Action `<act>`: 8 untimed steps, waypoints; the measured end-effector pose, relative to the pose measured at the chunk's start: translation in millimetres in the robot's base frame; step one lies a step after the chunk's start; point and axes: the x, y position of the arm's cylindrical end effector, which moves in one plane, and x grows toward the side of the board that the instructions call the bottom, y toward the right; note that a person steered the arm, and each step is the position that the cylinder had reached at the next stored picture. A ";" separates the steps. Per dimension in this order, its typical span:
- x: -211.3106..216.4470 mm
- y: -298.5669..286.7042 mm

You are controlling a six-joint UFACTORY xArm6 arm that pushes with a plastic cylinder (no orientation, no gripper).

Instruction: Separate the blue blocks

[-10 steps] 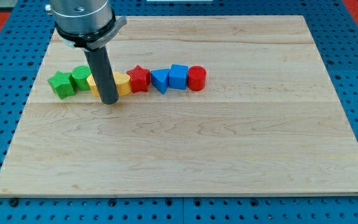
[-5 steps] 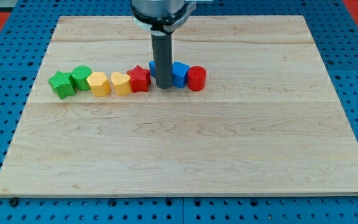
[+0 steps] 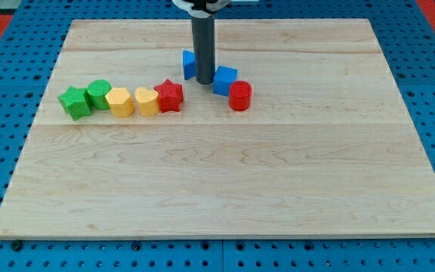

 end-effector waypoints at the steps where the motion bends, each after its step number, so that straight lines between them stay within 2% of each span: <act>1: 0.0 -0.4; 3: 0.6 -0.5; 5: 47.5 -5.6; 8: 53.7 -42.4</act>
